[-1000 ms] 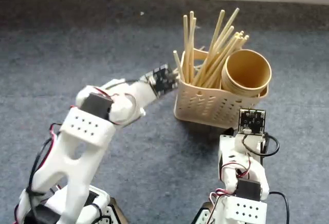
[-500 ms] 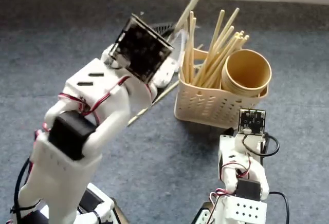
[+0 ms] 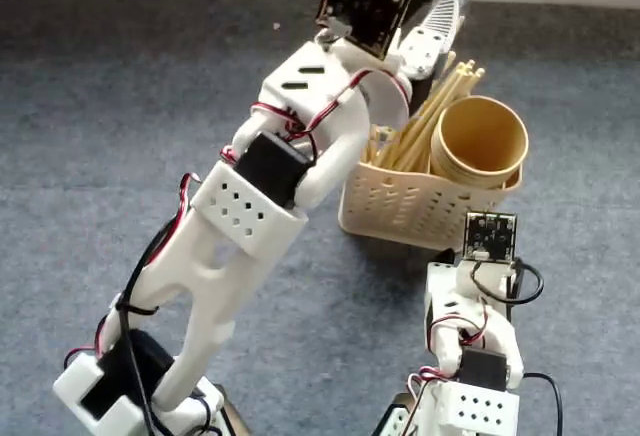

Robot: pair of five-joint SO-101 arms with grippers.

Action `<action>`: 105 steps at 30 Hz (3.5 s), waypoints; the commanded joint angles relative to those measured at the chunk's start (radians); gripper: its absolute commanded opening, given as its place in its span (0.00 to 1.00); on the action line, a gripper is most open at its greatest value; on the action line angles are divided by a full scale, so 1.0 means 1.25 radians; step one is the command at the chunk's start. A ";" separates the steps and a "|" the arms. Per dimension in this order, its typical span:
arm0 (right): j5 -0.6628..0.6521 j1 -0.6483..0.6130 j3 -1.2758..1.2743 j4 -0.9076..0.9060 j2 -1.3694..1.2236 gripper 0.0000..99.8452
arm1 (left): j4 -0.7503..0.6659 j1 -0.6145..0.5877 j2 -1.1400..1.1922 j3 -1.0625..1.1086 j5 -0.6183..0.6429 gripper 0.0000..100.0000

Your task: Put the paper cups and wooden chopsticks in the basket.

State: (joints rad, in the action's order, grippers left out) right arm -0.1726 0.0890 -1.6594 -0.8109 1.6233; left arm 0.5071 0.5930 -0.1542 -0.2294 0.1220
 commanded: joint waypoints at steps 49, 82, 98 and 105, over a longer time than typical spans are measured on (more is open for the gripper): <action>0.001 -0.004 -0.017 0.017 -0.002 0.34 | 0.733 -0.319 0.754 -0.414 -0.613 0.23; 0.001 -0.004 -0.017 0.018 -0.002 0.34 | 1.027 -0.516 0.736 -0.364 -0.729 0.00; 0.001 -0.004 -0.017 0.018 -0.002 0.34 | 0.797 -0.443 -0.348 0.159 -0.507 0.00; 0.001 -0.004 -0.018 0.018 -0.002 0.34 | 0.446 -0.202 -0.423 0.164 -0.099 0.00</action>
State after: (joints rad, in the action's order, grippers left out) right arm -0.1726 0.0890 -1.6609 -0.8109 1.6233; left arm 1.2605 0.2079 -0.6544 -0.0269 -0.1941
